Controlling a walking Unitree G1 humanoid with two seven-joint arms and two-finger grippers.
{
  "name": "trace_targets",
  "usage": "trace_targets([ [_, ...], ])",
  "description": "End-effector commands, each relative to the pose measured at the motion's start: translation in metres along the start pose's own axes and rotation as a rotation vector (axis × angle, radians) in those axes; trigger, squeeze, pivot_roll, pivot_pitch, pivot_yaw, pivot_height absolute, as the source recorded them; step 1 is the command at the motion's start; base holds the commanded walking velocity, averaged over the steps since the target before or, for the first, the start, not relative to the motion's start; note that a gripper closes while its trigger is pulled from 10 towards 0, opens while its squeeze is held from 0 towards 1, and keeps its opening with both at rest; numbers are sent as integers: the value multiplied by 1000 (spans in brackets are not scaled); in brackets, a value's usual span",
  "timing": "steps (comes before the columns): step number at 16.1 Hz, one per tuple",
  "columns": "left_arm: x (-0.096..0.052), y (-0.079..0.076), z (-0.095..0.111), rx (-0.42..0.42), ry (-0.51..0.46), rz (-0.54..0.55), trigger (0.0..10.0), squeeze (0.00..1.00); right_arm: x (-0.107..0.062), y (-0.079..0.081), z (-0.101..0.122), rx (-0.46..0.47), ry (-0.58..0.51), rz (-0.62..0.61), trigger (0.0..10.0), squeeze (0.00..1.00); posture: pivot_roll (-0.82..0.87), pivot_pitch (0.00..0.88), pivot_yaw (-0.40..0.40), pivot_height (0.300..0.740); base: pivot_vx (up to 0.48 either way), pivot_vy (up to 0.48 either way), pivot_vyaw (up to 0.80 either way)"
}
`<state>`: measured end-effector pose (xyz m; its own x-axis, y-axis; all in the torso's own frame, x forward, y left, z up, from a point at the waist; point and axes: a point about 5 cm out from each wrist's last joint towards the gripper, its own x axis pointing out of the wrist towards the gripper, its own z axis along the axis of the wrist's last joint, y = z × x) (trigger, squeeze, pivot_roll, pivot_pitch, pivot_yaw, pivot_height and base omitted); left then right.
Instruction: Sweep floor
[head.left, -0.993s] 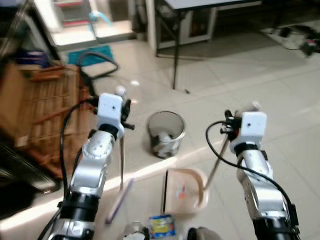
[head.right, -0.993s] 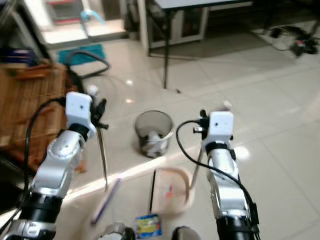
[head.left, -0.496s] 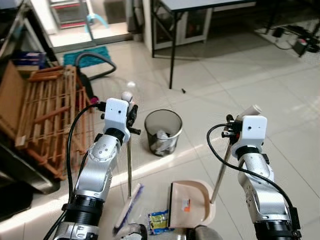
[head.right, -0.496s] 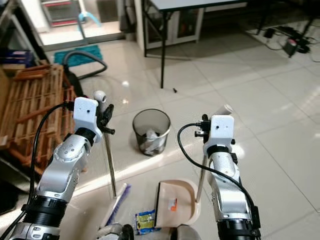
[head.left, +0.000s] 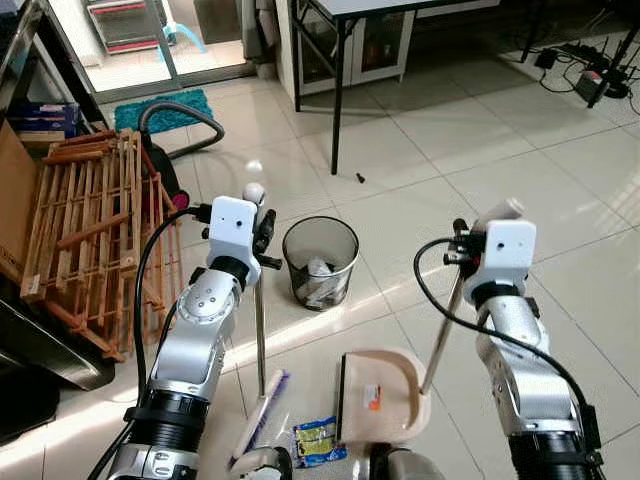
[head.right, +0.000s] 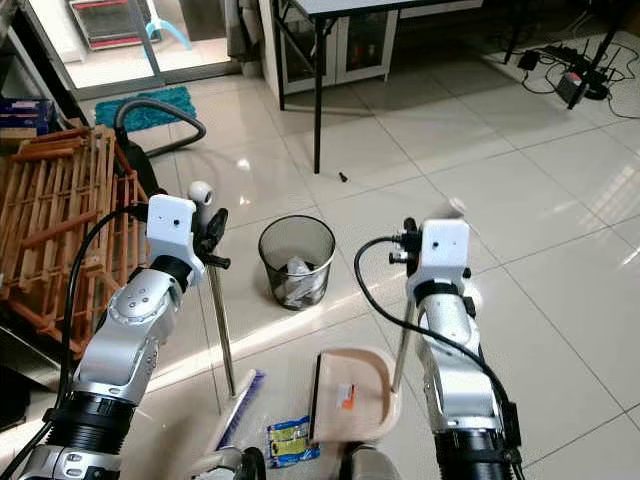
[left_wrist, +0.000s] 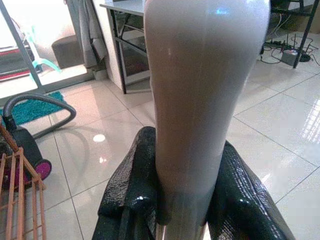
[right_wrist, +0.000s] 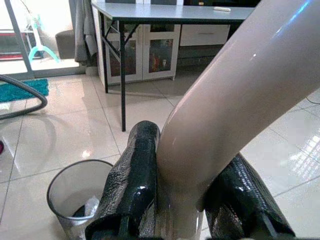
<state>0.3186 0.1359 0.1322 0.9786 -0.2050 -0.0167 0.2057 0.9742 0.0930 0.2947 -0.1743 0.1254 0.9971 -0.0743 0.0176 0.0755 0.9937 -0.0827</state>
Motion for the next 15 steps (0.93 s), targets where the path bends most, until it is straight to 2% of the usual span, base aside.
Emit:
trace_targets([
  [1, 2, 2, 14, 7, -56, 3, 10000, 0, 2, -4, 8, -1, -32, -13, 10000, 0, 19, 129, 49, 740, -244, 0, 0],
  [7, 3, 2, 14, 9, -57, 1, 10000, 0, 3, -5, 8, -2, -30, -17, 10000, 0, 21, 130, 48, 740, -328, 0, 0],
  [12, 3, 6, 13, 19, -27, 46, 10000, 0, 3, -5, 9, -3, -31, -20, 10000, 0, 23, 132, 46, 740, 0, 0, 0],
  [15, 4, 8, 16, 20, -57, 45, 10000, 0, 4, -7, 9, -13, -27, -37, 10000, 0, 23, 128, 49, 740, 0, 0, 0],
])
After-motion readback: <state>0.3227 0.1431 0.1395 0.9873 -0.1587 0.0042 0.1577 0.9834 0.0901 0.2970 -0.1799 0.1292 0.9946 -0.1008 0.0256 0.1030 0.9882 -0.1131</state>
